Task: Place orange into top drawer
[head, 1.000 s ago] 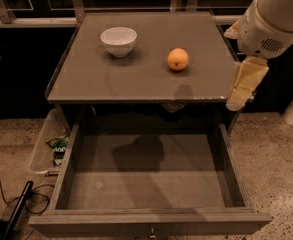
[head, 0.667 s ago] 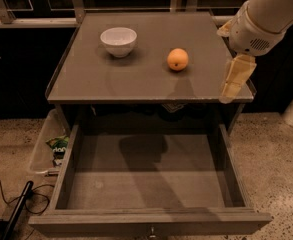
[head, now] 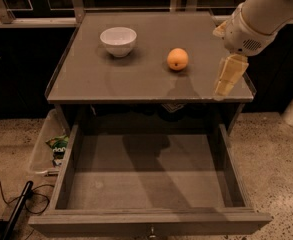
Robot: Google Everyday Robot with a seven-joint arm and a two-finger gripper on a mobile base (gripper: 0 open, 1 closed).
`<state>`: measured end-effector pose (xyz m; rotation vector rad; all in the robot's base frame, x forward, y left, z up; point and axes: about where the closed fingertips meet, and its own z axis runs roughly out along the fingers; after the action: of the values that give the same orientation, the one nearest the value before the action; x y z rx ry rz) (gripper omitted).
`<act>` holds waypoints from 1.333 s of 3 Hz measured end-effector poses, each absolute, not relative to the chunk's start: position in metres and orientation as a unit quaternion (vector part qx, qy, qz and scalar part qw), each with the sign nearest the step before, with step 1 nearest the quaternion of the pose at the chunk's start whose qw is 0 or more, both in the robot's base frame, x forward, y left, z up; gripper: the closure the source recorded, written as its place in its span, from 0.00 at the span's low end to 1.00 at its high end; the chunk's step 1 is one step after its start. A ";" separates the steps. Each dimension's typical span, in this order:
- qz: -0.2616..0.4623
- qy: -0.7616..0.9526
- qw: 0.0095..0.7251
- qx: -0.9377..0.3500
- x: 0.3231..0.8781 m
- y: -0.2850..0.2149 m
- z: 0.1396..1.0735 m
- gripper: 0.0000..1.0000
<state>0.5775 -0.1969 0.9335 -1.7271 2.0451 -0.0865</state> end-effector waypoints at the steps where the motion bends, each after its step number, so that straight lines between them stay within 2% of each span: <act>1: -0.006 0.745 0.244 -0.621 0.612 -0.194 0.918 0.00; 2: 0.029 0.736 0.274 -0.619 0.643 -0.190 0.905 0.00; 4: 0.169 0.686 0.374 -0.600 0.683 -0.178 0.881 0.00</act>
Offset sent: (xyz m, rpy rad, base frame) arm 0.1008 0.0091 -0.0381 0.2706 -0.0046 0.0611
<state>0.6833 -0.1781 0.8812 -1.5366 1.7575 0.4319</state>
